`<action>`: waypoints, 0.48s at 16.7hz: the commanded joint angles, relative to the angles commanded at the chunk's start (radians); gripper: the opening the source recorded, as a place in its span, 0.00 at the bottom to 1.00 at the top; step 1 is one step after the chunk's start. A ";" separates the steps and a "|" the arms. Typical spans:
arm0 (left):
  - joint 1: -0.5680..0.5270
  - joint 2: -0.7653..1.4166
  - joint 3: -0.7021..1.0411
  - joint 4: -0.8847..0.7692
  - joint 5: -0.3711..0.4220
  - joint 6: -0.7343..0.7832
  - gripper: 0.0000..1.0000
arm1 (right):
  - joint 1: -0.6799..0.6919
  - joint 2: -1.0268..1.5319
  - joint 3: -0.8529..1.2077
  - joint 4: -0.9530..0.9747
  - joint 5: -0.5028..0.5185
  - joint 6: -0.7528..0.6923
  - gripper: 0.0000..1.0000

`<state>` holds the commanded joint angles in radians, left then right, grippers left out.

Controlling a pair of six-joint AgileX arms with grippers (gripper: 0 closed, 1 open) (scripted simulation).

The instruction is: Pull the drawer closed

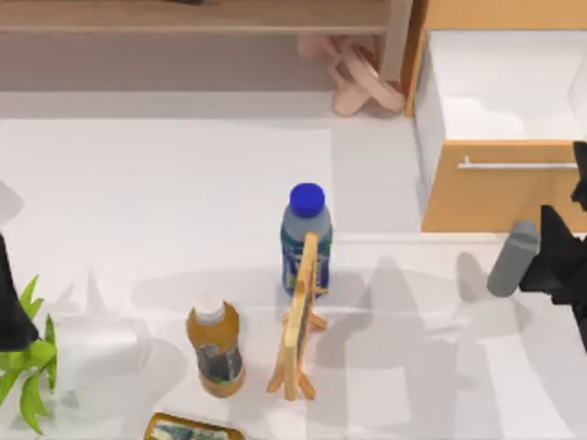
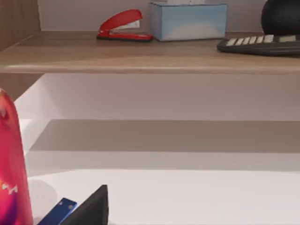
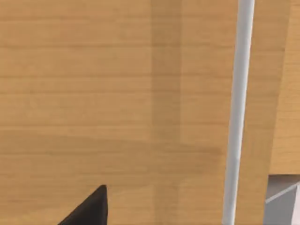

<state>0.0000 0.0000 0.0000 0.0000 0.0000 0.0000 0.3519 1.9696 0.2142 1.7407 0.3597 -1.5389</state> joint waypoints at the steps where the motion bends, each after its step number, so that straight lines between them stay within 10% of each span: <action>1: 0.000 0.000 0.000 0.000 0.000 0.000 1.00 | -0.004 0.006 0.001 0.011 0.013 -0.011 1.00; 8: 0.000 0.000 0.000 0.000 0.000 0.000 1.00 | -0.004 0.012 0.006 0.011 0.017 -0.015 1.00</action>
<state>0.0000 0.0000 0.0000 0.0000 0.0000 0.0000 0.3477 1.9811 0.2204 1.7521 0.3764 -1.5540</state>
